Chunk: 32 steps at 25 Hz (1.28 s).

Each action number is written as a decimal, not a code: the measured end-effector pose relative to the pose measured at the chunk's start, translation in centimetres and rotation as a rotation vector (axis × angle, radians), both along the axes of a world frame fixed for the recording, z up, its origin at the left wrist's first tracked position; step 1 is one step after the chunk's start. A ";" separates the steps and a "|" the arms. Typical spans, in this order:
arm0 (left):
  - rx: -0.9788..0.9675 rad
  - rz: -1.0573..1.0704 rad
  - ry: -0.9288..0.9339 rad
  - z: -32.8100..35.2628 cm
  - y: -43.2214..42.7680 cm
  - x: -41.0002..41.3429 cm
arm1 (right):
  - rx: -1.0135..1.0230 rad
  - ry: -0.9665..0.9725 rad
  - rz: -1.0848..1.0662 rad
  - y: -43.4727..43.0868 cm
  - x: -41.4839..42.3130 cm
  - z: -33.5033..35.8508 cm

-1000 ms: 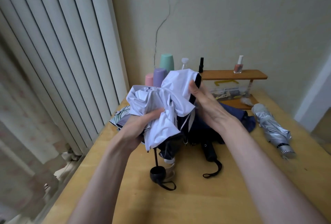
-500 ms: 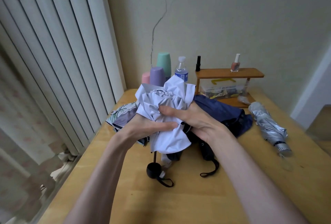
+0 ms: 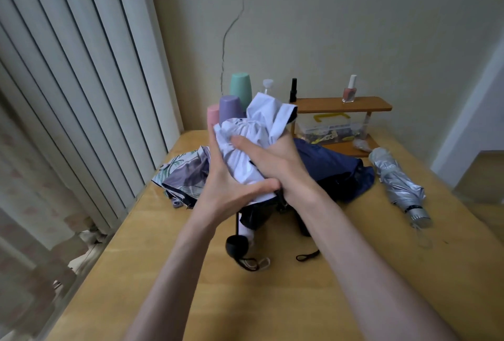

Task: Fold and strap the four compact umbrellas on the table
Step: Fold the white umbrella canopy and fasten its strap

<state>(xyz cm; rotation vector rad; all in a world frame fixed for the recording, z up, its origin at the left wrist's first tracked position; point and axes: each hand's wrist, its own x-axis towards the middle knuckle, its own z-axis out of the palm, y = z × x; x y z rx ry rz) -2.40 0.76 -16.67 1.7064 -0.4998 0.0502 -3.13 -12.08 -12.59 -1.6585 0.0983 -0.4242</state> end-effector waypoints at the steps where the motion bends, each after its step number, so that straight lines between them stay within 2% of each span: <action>1: 0.016 -0.016 0.019 -0.2 -0.2 0.2 | 0.021 0.014 0.065 0.3 -0.3 0.1; 4: 0.019 0.011 0.041 -0.9 0.9 1.7 | 0.236 0.119 0.429 -1.0 -1.3 0.9; 6: -0.062 -0.006 0.136 -1.6 1.9 2.5 | 0.208 0.142 0.515 -2.9 -1.6 1.0; 9: -0.206 -0.025 0.253 -2.6 2.6 2.7 | -0.088 0.046 0.212 -5.0 -1.1 0.2; 11: -0.233 -0.047 0.300 -3.0 2.8 2.4 | -0.013 -0.004 0.085 -5.6 -0.9 -0.7; 14: -0.165 -0.076 0.312 -3.7 2.5 2.3 | 0.159 0.020 0.156 -5.0 -0.5 -2.2; 16: -0.118 -0.096 0.304 -3.7 1.8 2.1 | 0.170 0.011 0.242 -4.1 -0.2 -3.3; 22: -0.132 -0.247 0.346 -4.1 1.8 2.9 | -0.173 -0.127 0.184 -4.8 1.0 -5.6; 24: -0.152 -0.271 0.354 -4.3 1.8 2.9 | -0.222 -0.186 0.185 -4.6 1.3 -6.2; 28: -0.281 -0.245 0.487 -4.0 1.0 2.3 | -0.291 -0.278 0.188 -3.1 1.6 -7.1; 30: -0.297 -0.204 0.496 -4.0 0.9 2.6 | -0.158 -0.192 0.323 -3.2 1.1 -5.9; 32: -0.270 -0.098 0.448 -4.2 0.8 2.9 | 0.146 -0.047 0.542 -3.7 0.3 -4.3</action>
